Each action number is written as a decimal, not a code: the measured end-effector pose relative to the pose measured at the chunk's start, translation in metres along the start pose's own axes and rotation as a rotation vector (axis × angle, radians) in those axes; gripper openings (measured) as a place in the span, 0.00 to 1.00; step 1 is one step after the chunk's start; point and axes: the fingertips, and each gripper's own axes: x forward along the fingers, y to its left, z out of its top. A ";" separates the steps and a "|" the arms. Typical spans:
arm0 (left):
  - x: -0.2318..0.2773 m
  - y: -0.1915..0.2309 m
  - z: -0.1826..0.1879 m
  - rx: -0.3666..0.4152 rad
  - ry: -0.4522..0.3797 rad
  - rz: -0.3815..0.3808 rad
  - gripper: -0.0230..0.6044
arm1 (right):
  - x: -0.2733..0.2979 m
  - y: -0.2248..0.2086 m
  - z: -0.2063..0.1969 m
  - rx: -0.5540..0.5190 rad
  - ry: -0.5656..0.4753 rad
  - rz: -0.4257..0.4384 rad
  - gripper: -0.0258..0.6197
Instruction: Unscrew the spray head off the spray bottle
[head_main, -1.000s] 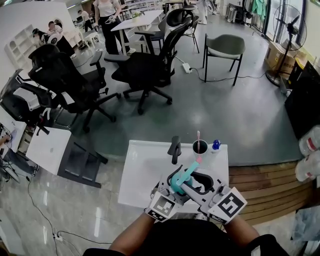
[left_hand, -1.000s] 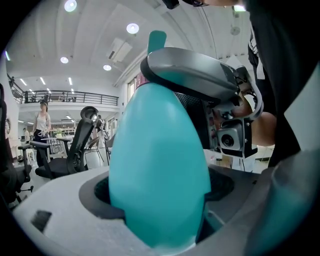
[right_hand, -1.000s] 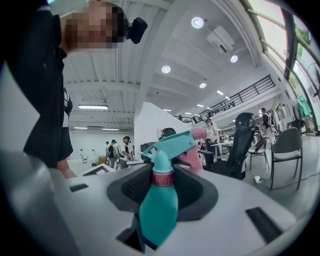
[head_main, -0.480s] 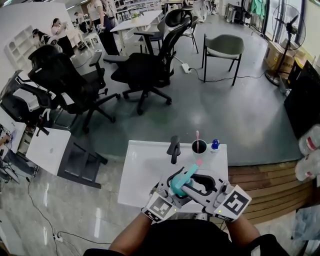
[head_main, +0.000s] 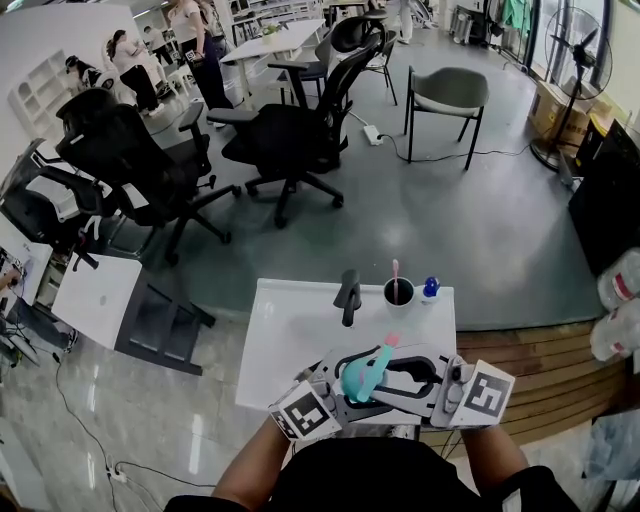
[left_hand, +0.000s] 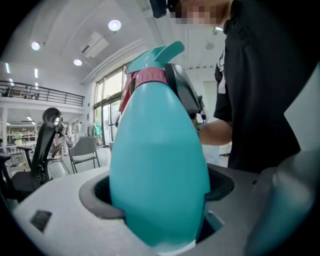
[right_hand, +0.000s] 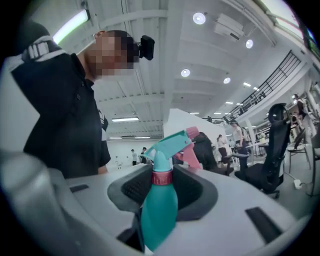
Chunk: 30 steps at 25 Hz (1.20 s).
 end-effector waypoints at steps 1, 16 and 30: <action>-0.001 -0.006 0.002 -0.005 -0.001 -0.034 0.75 | -0.001 0.004 0.002 0.001 -0.002 0.036 0.25; -0.008 -0.032 0.043 -0.043 -0.114 -0.249 0.75 | -0.007 0.020 0.032 0.026 -0.138 0.215 0.26; -0.020 0.065 -0.042 -0.139 0.182 0.521 0.75 | 0.012 -0.047 0.004 -0.087 -0.044 -0.328 0.34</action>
